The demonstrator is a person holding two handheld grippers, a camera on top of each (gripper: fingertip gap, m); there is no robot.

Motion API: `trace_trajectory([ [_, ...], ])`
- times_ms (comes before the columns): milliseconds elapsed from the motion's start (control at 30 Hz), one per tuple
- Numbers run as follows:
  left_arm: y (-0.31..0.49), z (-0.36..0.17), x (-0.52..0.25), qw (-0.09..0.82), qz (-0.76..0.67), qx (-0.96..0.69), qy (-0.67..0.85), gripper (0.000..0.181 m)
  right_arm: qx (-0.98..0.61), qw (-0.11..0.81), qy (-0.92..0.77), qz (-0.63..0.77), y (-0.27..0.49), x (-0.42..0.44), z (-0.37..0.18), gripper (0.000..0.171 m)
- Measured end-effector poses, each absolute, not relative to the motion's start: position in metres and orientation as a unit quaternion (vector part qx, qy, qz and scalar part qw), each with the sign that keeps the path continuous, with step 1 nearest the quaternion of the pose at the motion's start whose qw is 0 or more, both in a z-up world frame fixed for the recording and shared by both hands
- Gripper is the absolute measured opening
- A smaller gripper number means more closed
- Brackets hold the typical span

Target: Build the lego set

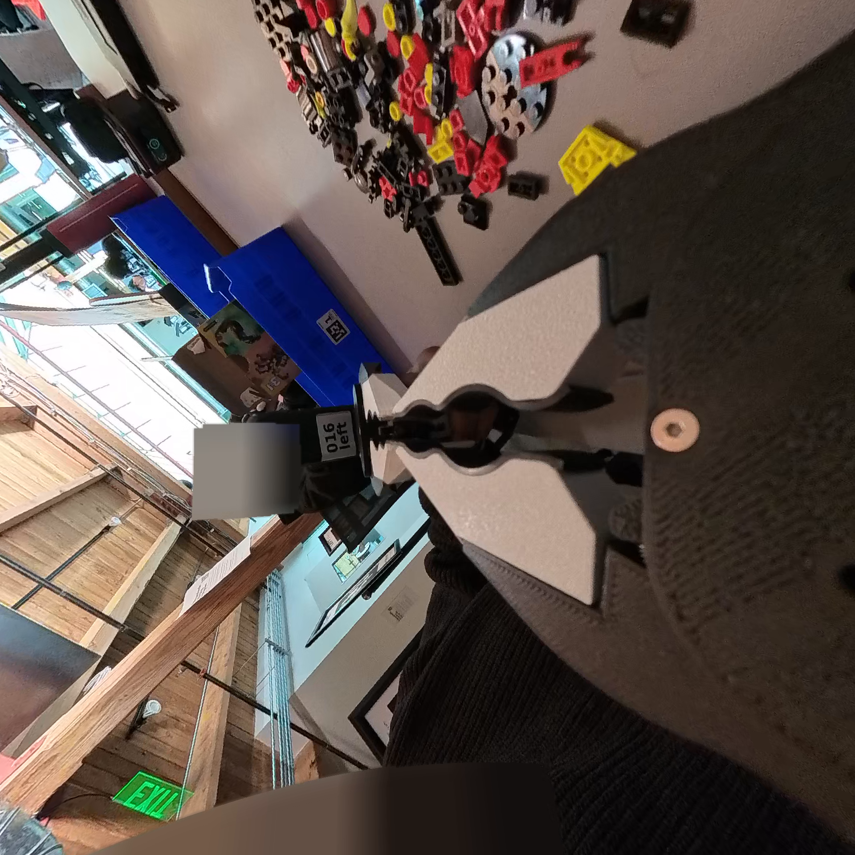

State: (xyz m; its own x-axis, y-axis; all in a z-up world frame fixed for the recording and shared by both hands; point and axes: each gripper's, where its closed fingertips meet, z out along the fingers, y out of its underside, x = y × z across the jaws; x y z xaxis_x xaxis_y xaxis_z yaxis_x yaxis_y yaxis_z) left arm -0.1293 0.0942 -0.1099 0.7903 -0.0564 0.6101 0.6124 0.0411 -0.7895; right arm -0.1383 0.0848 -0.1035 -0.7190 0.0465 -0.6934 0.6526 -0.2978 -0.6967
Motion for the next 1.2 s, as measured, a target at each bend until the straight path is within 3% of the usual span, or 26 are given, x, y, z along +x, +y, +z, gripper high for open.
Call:
trace_trajectory([
  [333,0.095,-0.113,-0.130,0.675,-0.266,-0.648,-0.230,0.003,0.296,0.144,0.595,-0.733,0.094,-0.141,-0.108,0.014],
  [667,0.097,-0.112,-0.125,0.670,-0.285,-0.645,-0.231,0.003,0.307,0.231,0.551,-0.741,0.086,-0.132,-0.105,0.005],
  [1200,0.087,-0.101,-0.140,0.687,-0.309,-0.588,-0.294,0.000,0.360,0.211,0.479,-0.773,0.119,-0.160,-0.081,0.004],
])
